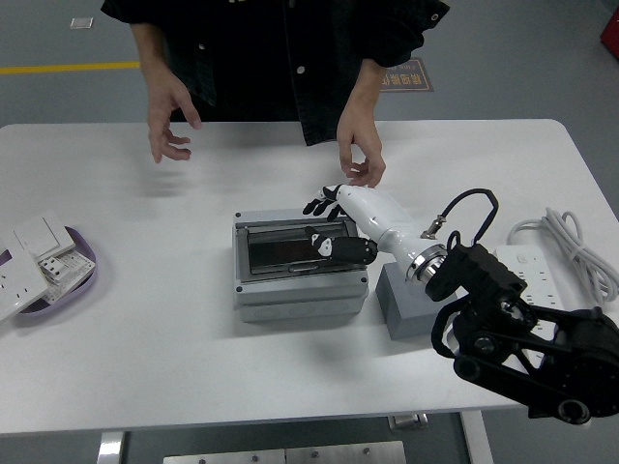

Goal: Pick up the cylinder from the cube,place it in the box,flap close box

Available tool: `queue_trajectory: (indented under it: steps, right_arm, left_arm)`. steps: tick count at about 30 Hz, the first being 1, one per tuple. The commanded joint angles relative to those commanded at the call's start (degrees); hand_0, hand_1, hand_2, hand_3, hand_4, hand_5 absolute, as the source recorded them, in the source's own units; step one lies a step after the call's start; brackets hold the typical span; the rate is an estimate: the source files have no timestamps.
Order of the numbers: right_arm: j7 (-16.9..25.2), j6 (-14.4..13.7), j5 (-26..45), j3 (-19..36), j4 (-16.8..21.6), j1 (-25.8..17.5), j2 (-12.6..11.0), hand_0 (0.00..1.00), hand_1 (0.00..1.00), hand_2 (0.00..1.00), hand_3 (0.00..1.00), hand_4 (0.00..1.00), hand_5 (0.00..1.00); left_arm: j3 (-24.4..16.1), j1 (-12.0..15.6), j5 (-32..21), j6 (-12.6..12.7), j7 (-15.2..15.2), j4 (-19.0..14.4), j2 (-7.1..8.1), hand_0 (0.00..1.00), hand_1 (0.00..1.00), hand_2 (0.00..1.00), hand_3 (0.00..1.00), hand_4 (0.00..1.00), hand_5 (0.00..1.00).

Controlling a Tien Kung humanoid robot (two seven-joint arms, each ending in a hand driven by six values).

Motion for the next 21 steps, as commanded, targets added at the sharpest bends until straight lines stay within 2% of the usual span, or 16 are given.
queue_trajectory:
  steps: [4, 7, 9, 10, 15, 16, 21]
  right_arm:
    - [4.5, -3.5, 4.5, 7.8, 2.6, -5.1, -4.0, 0.607, 0.562, 0.589, 0.636, 0.567, 0.306]
    - [9.1, -5.0, 10.3, 14.4, 1.5, -9.5, -5.2, 0.607, 0.562, 0.589, 0.636, 0.567, 0.306]
    - [12.0, -4.6, 14.1, 18.4, -0.5, -12.3, -4.5, 0.607, 0.562, 0.589, 0.636, 0.567, 0.306]
    - [13.4, -3.8, 15.9, 20.8, -1.5, -13.8, -3.9, 0.572, 0.542, 0.585, 0.632, 0.574, 0.301]
    - [18.2, 0.9, 21.9, 31.7, -6.0, -20.1, 0.1, 0.572, 0.542, 0.585, 0.632, 0.574, 0.301]
    - [19.1, 1.3, 23.1, 33.8, -6.8, -21.0, 0.7, 0.562, 0.569, 0.592, 0.645, 0.565, 0.31]
    - [22.6, 2.0, 28.5, 42.2, -9.2, -22.7, 2.4, 0.562, 0.569, 0.592, 0.645, 0.565, 0.31]
  left_arm:
    - [-0.3, 0.4, 0.0, 0.0, 0.0, 0.0, -0.03, 0.596, 0.623, 0.615, 0.635, 0.688, 0.211]
    - [-0.7, 0.9, 0.0, 0.0, 0.0, 0.0, -0.11, 0.596, 0.623, 0.615, 0.635, 0.688, 0.211]
    - [-1.0, 1.3, 0.0, 0.1, 0.0, 0.0, -0.18, 0.596, 0.623, 0.615, 0.635, 0.688, 0.211]
    - [-1.2, 1.5, 0.1, 0.1, 0.0, 0.1, -0.24, 0.596, 0.623, 0.616, 0.635, 0.689, 0.213]
    - [-1.7, 2.7, 0.0, 0.3, 0.0, 0.2, -0.65, 0.596, 0.623, 0.616, 0.635, 0.689, 0.213]
    - [-1.6, 2.9, -0.1, 0.3, 0.0, 0.3, -0.7, 0.595, 0.623, 0.616, 0.635, 0.689, 0.212]
    - [-1.2, 3.0, -0.1, 0.4, -0.1, 0.3, -0.59, 0.595, 0.623, 0.616, 0.635, 0.689, 0.212]
